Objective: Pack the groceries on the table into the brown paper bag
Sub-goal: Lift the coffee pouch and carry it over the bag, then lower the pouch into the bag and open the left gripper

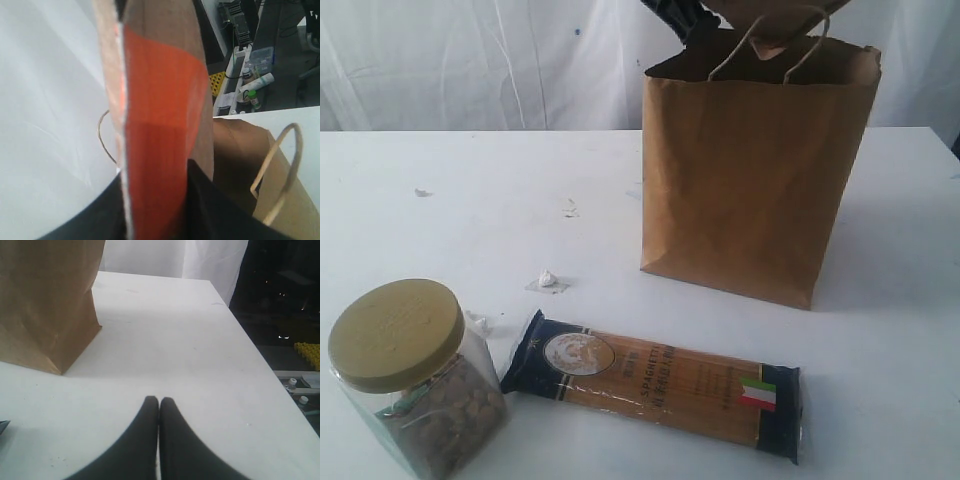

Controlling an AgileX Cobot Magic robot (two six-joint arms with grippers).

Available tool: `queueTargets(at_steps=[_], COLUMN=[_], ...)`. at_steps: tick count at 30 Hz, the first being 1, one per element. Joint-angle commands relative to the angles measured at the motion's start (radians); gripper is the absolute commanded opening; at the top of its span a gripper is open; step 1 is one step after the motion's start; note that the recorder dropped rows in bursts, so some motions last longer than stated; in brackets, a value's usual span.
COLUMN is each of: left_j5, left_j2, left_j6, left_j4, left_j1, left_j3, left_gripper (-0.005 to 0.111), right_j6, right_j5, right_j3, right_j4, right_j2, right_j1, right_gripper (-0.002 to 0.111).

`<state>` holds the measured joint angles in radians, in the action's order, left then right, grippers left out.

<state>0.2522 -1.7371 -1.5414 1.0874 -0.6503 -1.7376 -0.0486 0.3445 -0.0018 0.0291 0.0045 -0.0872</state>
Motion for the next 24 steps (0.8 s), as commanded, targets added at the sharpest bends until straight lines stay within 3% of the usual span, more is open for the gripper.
queueTargets(at_steps=[1,12,21,24], left_j5=[0.003,0.012,0.001,-0.012], left_j2=[0.014,0.014,0.014,0.014], left_j6=[-0.026,-0.024,-0.024,-0.029], left_j4=[0.057,0.057,0.057,0.055], left_j1=[-0.002,-0.002,-0.002,-0.002], left_j3=[-0.006,0.006,0.101,0.123], left_gripper=[0.000,0.000,0.000,0.006], right_j6=[0.001,0.001,0.001,0.001], right_j5=[-0.002,-0.002,-0.002,-0.002], right_j3=[0.002,0.002,0.002,0.002], right_j4=[0.001,0.001,0.001,0.001], right_j2=[-0.004,-0.004,-0.004,-0.004], right_j1=[-0.003,-0.003,-0.003,-0.003], right_gripper=[0.000,0.000,0.000,0.000])
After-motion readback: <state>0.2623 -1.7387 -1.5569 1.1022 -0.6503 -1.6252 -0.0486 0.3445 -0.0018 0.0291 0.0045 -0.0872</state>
